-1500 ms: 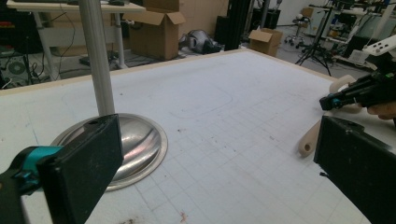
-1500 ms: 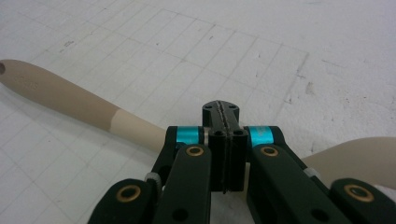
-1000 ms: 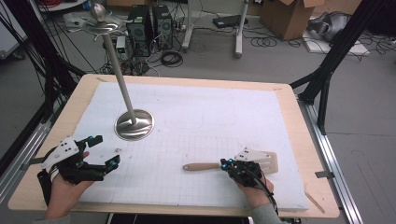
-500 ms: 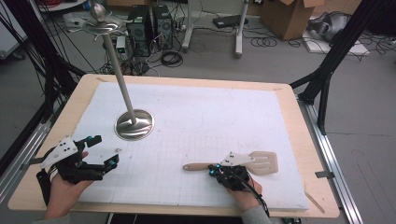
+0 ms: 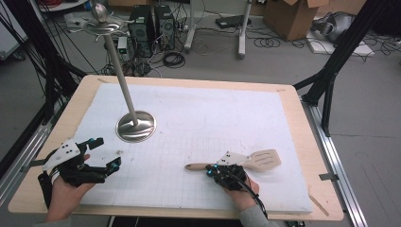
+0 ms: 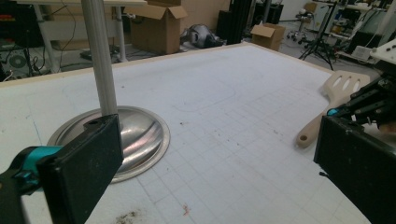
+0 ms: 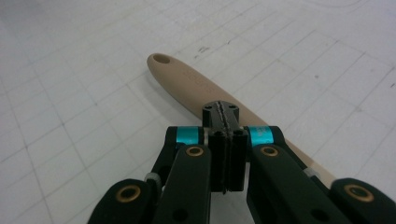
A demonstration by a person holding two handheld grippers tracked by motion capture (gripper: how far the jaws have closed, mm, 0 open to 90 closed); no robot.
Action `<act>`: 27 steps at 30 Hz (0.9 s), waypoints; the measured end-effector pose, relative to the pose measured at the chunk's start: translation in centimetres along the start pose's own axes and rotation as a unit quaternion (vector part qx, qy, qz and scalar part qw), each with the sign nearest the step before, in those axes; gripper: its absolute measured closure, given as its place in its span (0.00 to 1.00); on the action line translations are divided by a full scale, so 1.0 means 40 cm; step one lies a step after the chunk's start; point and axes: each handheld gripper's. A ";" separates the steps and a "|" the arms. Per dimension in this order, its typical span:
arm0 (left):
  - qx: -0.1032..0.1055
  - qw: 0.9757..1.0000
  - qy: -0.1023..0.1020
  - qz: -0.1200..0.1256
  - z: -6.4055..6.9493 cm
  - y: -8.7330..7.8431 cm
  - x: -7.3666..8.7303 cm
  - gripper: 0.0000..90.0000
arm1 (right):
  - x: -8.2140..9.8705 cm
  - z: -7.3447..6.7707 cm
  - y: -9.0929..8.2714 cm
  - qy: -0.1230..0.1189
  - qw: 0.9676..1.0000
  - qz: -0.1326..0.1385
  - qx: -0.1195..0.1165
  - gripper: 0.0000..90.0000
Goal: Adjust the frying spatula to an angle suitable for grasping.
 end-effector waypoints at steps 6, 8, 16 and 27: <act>0.003 1.000 0.003 -0.001 0.001 0.001 -0.001 0.02 | -0.016 0.000 0.010 0.000 1.000 0.001 0.011 1.00; 0.003 1.000 0.002 0.000 0.001 0.001 0.000 0.02 | -0.020 0.003 0.015 0.001 1.000 0.003 0.013 1.00; 0.002 1.000 0.000 0.000 0.000 0.001 0.002 0.02 | -0.040 0.006 0.040 0.001 0.999 0.009 0.037 1.00; 0.002 1.000 -0.002 0.001 -0.001 0.000 0.003 0.02 | -0.073 0.022 0.070 0.021 0.998 0.004 0.058 1.00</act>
Point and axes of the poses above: each handheld gripper's, and its own axes: y roughly forward along the jaws, x roughly out of its underside, z roughly to its right, and after that the axes turned 8 degrees about y, right-handed
